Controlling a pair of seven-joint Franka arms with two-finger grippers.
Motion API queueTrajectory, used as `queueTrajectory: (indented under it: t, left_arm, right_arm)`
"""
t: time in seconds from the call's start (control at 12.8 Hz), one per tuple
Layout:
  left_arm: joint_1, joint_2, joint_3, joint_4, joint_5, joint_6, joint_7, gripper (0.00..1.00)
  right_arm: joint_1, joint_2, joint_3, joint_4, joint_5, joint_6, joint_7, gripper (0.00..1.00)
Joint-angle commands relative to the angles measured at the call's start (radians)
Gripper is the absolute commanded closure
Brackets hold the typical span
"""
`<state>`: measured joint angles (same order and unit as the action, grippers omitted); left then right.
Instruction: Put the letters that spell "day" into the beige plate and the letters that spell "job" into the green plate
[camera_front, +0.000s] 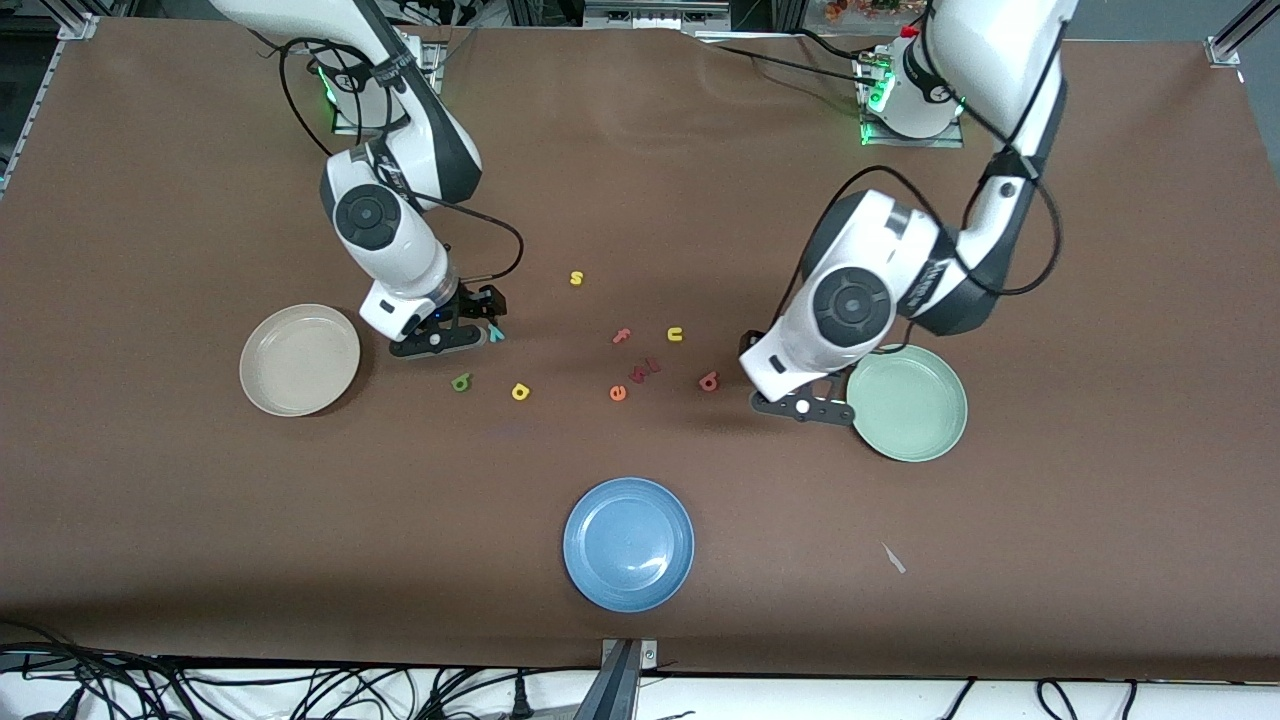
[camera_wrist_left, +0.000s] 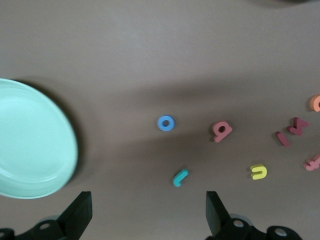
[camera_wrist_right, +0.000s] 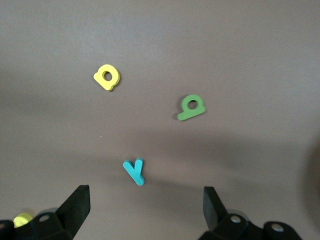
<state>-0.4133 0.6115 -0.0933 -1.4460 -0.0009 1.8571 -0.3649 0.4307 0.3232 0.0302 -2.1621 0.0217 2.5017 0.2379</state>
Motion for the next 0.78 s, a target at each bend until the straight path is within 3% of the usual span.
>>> queueTrajectory:
  t: [0.0, 0.47, 0.71]
  left_arm:
    - [-0.038, 0.065, 0.012, -0.008, -0.004, 0.095, -0.104, 0.0]
    - [-0.022, 0.171, 0.02, -0.039, 0.075, 0.295, -0.149, 0.0]
    - [-0.013, 0.171, 0.017, -0.057, 0.067, 0.298, -0.222, 0.0]
  right_arm:
    - [0.0, 0.055, 0.016, -0.038, 0.003, 0.129, -0.026, 0.0]
    - [0.008, 0.148, 0.033, -0.028, 0.001, 0.213, -0.043, 0.01]
    - [0.01, 0.148, 0.031, -0.03, 0.0, 0.213, -0.058, 0.16]
